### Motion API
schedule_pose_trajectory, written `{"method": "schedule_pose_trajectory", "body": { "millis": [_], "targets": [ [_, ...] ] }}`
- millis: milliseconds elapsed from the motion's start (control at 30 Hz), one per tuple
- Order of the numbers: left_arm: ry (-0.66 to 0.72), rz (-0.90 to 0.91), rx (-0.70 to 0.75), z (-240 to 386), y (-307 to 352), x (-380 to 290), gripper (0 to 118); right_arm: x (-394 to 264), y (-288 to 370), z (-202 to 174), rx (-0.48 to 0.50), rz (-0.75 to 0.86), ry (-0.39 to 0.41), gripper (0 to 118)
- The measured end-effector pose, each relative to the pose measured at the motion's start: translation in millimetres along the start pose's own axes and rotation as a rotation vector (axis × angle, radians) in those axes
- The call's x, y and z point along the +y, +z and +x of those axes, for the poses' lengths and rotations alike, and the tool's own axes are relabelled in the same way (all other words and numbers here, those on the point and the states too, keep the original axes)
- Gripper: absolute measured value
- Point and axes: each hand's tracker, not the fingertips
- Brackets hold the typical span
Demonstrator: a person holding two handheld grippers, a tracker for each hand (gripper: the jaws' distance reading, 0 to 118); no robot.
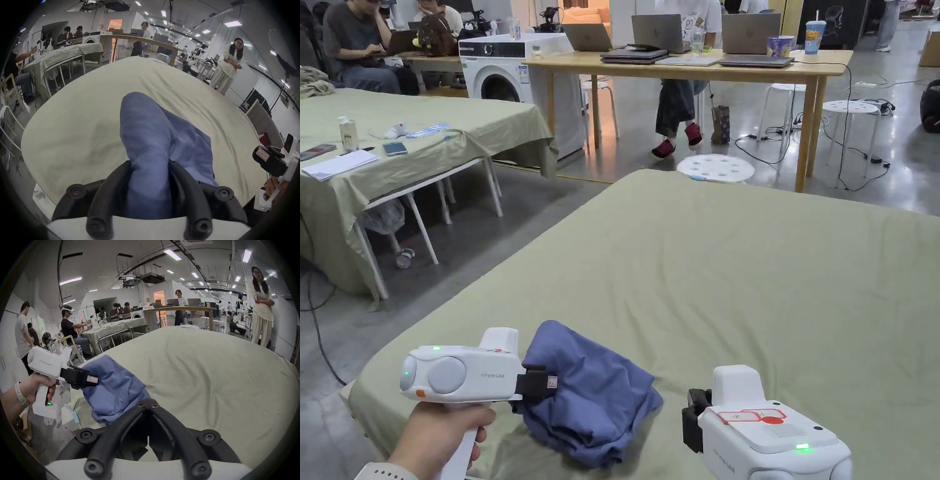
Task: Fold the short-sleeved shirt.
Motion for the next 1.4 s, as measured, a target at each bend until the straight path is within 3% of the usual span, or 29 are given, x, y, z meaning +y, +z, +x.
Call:
{"method": "schedule_pose_trajectory", "body": {
  "millis": [33,100,133,167,200,233,400,433,467,533,600,733,933,1100,1400],
  "targets": [
    [-0.001,0.006,-0.006,2,3,0,26,0,0,0,-0.002,0.0,0.003,0],
    [-0.017,0.034,0.008,3,11,0,42,0,-3,1,-0.002,0.002,0.003,0],
    [-0.027,0.053,0.03,2,15,0,54,0,-3,1,0.001,0.002,0.003,0],
    [-0.026,0.07,0.044,0,17,2,75,0,-3,1,0.001,0.001,0.005,0],
    [-0.027,0.082,0.048,-2,22,3,86,-1,-3,1,0.001,0.0,0.006,0],
    [-0.036,0.104,0.056,-3,30,4,91,-2,-4,0,0.004,0.0,0.006,0],
    [-0.096,0.197,0.169,-8,60,11,89,-4,-1,-1,0.008,0.0,0.001,0],
    [-0.103,0.216,0.196,-8,63,9,85,-4,0,-1,0.007,0.001,0.0,0],
    [-0.112,0.222,0.217,-7,68,7,61,-5,1,0,0.006,0.003,0.0,0],
    [-0.103,0.226,0.253,-4,75,2,0,-5,4,1,0.003,0.007,0.0,0],
    [-0.112,0.262,0.312,8,83,-13,0,-5,8,3,-0.002,0.011,-0.004,0],
    [-0.066,0.255,0.297,24,88,-28,0,-5,19,8,-0.017,0.026,-0.008,0],
    [-0.111,0.34,0.302,100,84,-40,0,-6,62,34,-0.075,0.085,-0.033,0],
    [-0.183,0.455,0.198,212,71,-35,0,-8,129,88,-0.214,0.139,-0.021,0],
    [-0.318,0.574,-0.023,414,62,-37,0,-16,292,208,-0.555,0.273,-0.01,0]
  ]
}}
